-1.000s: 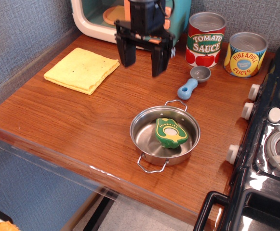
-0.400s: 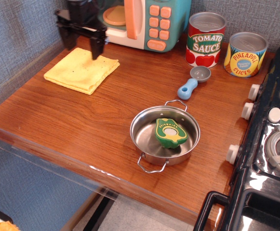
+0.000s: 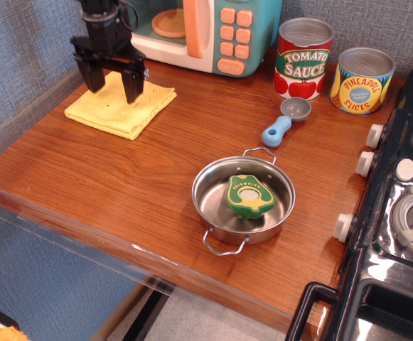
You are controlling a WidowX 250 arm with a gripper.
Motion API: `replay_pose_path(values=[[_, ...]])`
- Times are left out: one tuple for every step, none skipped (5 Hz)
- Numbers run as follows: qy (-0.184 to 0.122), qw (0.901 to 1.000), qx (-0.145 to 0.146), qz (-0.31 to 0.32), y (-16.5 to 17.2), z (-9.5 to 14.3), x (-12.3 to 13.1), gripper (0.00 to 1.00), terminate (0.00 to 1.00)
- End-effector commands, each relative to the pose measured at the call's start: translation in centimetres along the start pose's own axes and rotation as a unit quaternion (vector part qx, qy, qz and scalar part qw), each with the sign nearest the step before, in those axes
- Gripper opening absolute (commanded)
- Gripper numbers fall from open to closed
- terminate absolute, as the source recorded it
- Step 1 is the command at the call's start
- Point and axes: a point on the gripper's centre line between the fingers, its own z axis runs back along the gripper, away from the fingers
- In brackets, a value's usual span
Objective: Move the yellow cloth to the left of the metal pot with the pepper.
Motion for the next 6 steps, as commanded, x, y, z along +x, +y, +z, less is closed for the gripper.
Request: replay_pose_path(values=[[0.006, 0.9996, 0.010, -0.025, -0.5, 0.1, 0.6, 1.00, 0.00], [0.041, 0.9978, 0.038, -0.035, -1.0, -0.4, -1.3, 1.00, 0.00], [0.044, 0.9982, 0.021, -0.034, -2.0, 0.5, -4.7, 1.00, 0.00], [0.051, 0.9986, 0.001, -0.013, -2.8, 1.4, -8.8, 1.00, 0.00], [0.043, 0.9990, -0.002, 0.013, -2.9, 2.8, -11.3, 1.00, 0.00], [0.036, 0.9989, 0.000, 0.030, -2.5, 3.6, -12.4, 1.00, 0.00]])
